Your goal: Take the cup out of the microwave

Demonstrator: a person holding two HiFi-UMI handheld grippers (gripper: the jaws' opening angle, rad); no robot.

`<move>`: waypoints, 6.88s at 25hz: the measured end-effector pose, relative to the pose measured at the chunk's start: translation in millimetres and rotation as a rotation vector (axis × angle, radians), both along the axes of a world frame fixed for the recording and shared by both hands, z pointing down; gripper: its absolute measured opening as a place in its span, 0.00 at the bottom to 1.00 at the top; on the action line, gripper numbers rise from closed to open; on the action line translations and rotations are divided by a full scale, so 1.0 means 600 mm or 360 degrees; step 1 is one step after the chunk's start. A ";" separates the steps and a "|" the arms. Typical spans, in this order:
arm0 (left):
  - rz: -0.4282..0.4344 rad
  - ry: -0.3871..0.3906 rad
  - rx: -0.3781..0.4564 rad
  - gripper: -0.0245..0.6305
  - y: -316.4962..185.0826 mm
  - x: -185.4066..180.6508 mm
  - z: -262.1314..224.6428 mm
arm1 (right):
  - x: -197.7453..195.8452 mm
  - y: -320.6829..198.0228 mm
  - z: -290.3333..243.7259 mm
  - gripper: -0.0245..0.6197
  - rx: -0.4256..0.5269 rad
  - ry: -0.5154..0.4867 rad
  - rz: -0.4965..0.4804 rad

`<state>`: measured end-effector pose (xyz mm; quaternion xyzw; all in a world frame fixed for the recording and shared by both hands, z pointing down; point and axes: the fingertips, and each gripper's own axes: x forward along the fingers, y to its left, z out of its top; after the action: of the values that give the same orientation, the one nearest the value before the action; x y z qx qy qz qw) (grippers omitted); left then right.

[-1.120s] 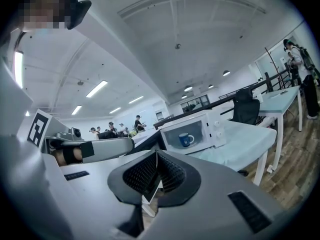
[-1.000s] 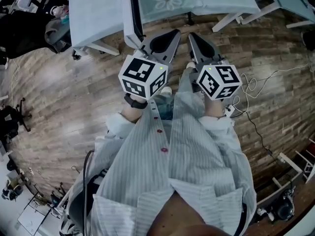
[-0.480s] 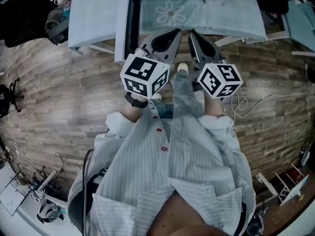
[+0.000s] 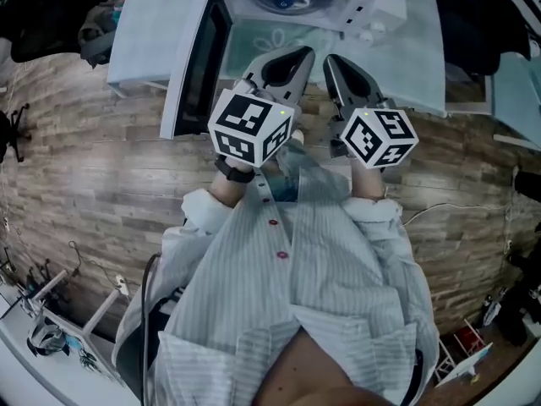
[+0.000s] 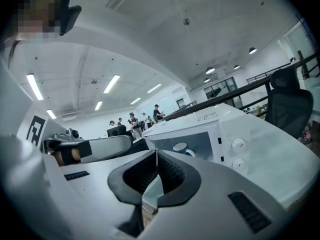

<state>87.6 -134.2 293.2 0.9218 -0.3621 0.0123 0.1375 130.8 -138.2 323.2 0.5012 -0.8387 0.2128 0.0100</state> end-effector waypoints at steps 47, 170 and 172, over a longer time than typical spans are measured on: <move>-0.0221 -0.0118 -0.0148 0.05 -0.254 -0.030 0.140 | 0.000 -0.229 0.072 0.09 -0.0138 -0.0064 -0.0111; -0.0510 -0.0345 -0.0003 0.59 -0.360 -0.030 0.332 | 0.024 -0.209 0.269 0.09 -0.0452 -0.0341 -0.0095; -0.0519 -0.0336 -0.0001 0.59 -0.352 -0.031 0.326 | 0.025 -0.203 0.264 0.09 -0.0444 -0.0337 -0.0104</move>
<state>68.8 -345.5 489.1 0.8446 -0.5190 0.0867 0.0992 145.7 -260.2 481.9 0.4422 -0.8133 0.3783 -0.0021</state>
